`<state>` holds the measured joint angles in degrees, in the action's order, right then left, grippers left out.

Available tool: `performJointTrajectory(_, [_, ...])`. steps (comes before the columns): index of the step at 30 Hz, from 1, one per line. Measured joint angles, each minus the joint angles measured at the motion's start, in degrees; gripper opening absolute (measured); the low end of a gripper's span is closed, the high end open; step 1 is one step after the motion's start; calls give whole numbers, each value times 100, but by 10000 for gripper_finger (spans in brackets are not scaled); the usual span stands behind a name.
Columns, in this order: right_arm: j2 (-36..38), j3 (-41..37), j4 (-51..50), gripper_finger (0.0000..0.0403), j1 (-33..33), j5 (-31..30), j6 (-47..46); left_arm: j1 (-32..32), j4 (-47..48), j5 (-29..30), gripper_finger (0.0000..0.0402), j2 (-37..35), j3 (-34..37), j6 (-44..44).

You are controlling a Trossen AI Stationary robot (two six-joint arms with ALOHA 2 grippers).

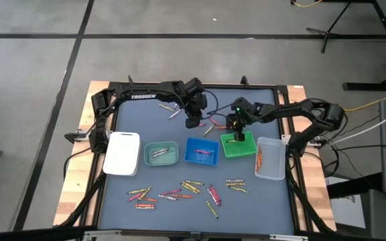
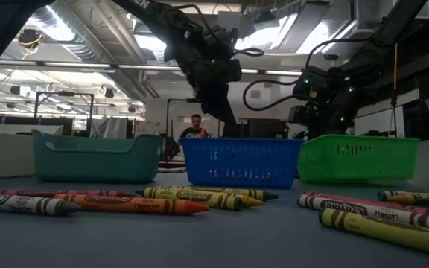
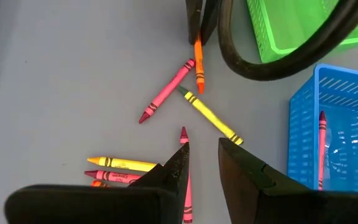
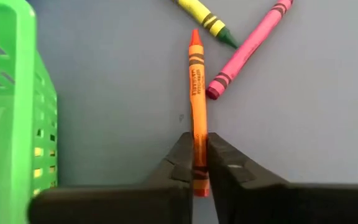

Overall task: Sort crayons
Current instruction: Put the orange crayon into the transparent bin

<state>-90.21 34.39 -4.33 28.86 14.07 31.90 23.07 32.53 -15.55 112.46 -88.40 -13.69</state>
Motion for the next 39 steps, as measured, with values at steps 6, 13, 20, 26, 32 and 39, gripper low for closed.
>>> performJointTrajectory(6, [-4, 0, -42, 12, 4, 149, -2, 0, 7, 5, 70, 0, 2, 0])
performJointTrajectory(13, [141, -11, -78, 30, 4, 159, -76, -2, 643, 679, 70, -2, 2, -16])
performJointTrajectory(20, [656, -33, -297, 32, -1, 159, -79, 141, 1005, 903, 70, -2, 2, -138])
performJointTrajectory(26, [1174, -26, -420, 32, 0, 163, -323, 495, 1044, 493, 70, -2, 2, -189])
performJointTrajectory(32, [1941, -20, -797, 32, -2, 142, -461, 826, 1149, 485, 70, -2, 2, -184])
performJointTrajectory(39, [2897, -13, -1607, 33, -2, 158, -1187, 1082, 1303, 516, 70, -2, 2, -249])
